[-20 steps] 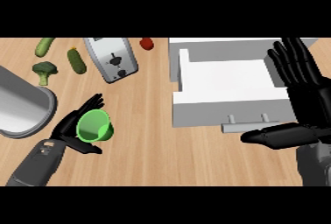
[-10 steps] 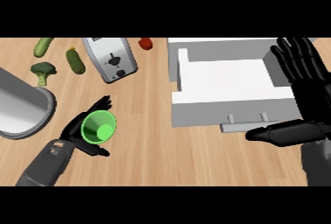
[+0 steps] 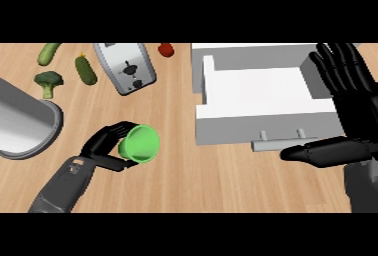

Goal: Pick up the cup, place it into the drawer and close the drawer

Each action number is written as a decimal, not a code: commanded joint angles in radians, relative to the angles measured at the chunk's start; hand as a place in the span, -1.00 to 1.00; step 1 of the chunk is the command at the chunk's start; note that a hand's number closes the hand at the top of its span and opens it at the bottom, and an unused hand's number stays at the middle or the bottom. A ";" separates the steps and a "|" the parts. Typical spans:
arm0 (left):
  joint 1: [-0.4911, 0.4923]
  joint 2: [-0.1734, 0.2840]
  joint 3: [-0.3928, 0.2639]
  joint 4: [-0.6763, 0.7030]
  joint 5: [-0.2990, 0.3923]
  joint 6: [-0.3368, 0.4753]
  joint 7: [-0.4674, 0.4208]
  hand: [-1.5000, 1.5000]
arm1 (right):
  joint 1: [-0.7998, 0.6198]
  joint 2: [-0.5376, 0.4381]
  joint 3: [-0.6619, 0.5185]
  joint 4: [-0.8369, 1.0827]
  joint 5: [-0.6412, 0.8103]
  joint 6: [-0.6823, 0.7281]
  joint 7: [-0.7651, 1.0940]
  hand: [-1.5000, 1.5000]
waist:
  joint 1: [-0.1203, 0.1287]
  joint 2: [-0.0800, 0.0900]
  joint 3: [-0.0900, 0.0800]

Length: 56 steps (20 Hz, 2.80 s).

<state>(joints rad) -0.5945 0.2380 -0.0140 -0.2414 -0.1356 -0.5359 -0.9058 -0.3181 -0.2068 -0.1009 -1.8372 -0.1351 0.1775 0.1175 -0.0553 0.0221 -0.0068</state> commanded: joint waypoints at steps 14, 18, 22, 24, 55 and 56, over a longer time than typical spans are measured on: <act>0.052 -0.064 0.269 -0.090 0.234 0.326 -0.263 1.00 | 0.027 -0.013 -0.035 -0.005 -0.012 0.003 -0.007 -1.00 | 0.044 -0.009 0.002; 0.074 -0.076 0.297 -0.121 0.260 0.306 -0.312 1.00 | 0.051 -0.037 -0.051 -0.034 -0.035 0.026 0.016 -1.00 | 0.041 -0.017 0.005; -0.023 -0.111 0.247 -0.226 0.239 0.349 -0.149 1.00 | 0.053 -0.031 -0.046 -0.019 -0.017 0.017 0.022 -1.00 | 0.052 -0.023 0.007; -0.038 -0.127 0.240 -0.310 0.253 0.365 -0.086 1.00 | 0.011 -0.026 -0.035 -0.022 -0.002 -0.011 0.065 -1.00 | 0.063 -0.027 0.007; -0.795 -0.238 -0.172 -0.139 0.411 0.927 0.688 1.00 | -0.020 0.007 -0.008 0.015 0.023 -0.002 -0.009 -1.00 | -0.042 -0.001 0.008; -0.800 -0.238 -0.152 -0.104 0.401 0.909 0.684 1.00 | 0.051 -0.018 -0.041 0.005 -0.001 0.041 -0.061 -1.00 | -0.047 0.001 0.009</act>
<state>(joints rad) -1.3417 0.0003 -0.1375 -0.4476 0.2501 0.3586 -0.2495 -0.2942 -0.2187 -0.1367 -1.8159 -0.1227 0.1976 0.0752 -0.0760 0.0173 0.0015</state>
